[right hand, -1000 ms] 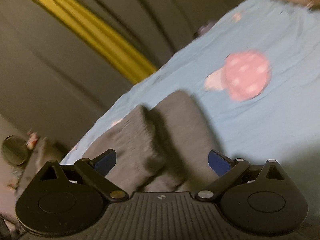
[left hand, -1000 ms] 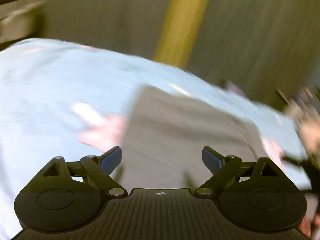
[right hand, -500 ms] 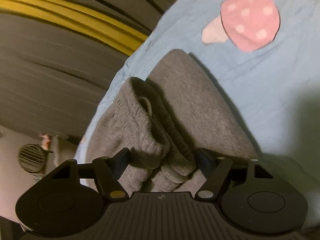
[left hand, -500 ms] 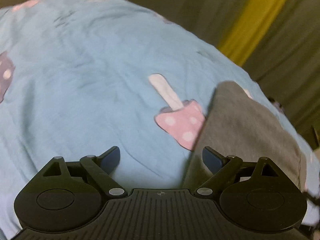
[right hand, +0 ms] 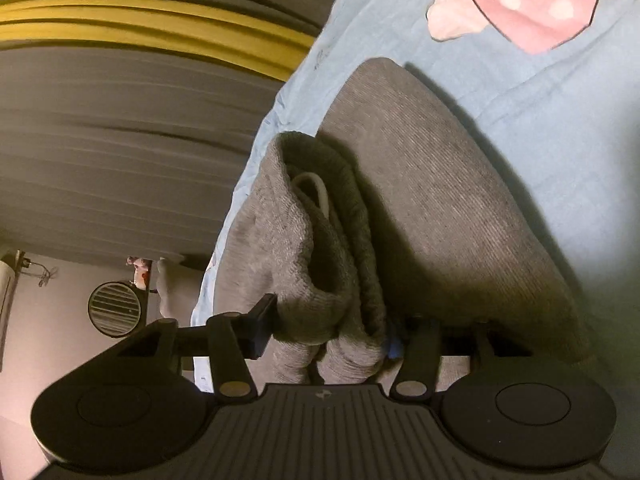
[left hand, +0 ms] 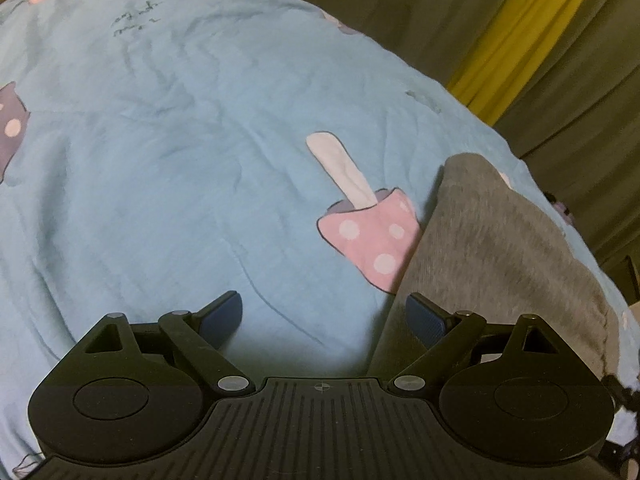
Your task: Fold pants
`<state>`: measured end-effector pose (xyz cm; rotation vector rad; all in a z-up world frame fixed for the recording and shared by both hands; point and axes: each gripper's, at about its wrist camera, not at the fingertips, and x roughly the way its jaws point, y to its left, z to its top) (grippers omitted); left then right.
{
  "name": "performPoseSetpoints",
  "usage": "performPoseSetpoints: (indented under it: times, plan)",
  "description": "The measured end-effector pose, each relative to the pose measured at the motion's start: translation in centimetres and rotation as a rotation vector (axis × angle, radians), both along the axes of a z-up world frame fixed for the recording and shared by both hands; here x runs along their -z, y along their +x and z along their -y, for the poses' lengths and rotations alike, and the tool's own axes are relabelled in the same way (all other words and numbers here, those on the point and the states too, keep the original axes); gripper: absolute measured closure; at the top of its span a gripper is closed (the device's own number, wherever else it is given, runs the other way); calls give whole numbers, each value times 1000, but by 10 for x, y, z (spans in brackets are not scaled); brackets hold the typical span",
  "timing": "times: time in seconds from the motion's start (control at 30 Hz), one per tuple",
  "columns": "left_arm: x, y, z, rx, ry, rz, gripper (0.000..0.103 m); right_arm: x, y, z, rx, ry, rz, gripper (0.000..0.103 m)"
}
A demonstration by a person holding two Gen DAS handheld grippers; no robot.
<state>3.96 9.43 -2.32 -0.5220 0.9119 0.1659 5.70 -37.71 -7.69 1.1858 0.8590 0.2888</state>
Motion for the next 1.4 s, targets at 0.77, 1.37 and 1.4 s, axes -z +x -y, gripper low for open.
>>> performPoseSetpoints:
  times: [0.77, 1.37, 1.4]
  plan:
    - [0, -6, -7, -30, -42, 14, 8, -135, -18, -39, 87, -139, 299, 60]
    - [-1, 1, 8, 49, 16, 0, 8, -74, -46, -6, 140, -593, 40, 31]
    - [-1, 1, 10, 56, 20, -1, 8, -76, -47, -9, 155, -701, 26, 21]
